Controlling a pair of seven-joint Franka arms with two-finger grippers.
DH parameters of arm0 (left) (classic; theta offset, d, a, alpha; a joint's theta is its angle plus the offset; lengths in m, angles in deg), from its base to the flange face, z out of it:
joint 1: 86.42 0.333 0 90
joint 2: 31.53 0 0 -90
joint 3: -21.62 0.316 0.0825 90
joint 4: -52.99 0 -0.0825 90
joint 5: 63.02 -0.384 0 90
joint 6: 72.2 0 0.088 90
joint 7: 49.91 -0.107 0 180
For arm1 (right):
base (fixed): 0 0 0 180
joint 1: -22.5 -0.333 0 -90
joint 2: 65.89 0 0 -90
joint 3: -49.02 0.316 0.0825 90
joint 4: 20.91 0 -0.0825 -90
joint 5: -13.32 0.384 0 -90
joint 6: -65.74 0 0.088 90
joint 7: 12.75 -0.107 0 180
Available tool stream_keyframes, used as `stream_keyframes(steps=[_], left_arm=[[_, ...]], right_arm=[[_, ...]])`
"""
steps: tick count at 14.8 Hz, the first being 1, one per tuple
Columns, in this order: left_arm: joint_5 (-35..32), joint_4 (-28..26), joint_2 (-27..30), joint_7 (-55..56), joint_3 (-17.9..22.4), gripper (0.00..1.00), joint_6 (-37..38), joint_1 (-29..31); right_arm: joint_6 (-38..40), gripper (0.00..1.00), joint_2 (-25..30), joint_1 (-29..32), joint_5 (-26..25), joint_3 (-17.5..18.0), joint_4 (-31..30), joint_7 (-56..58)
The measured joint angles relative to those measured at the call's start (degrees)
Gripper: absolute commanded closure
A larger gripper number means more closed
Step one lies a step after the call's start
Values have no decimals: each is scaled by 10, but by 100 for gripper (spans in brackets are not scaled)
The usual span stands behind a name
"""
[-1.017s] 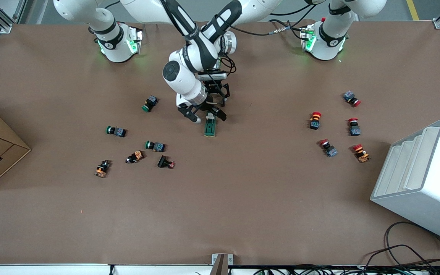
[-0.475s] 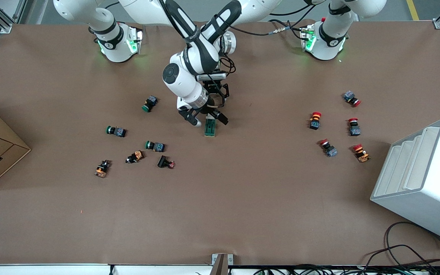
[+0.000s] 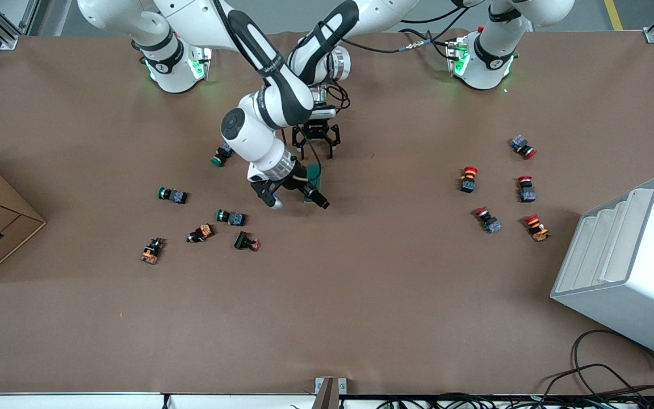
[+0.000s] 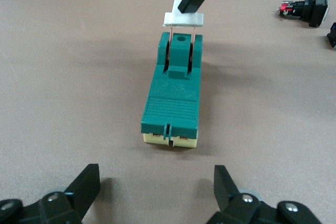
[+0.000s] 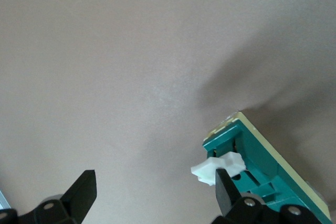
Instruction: Close load switch with both arms
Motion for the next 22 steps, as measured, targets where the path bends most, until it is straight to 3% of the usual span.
stream_keyframes(steps=[13,15,17,22], left_arm=[[0,3,-1,0,1,3,0,0],[0,3,-1,0,1,3,0,0],[0,4,-1,0,2,2,0,0],[1,13,1,-27,3,2,0,1]], right_arm=[[2,0,-57,4,-2,0,50,20],[30,0,-58,15,-27,-5,57,26],[96,0,-56,30,-85,-33,72,28],[370,0,-18,49,-230,-160,136,96]])
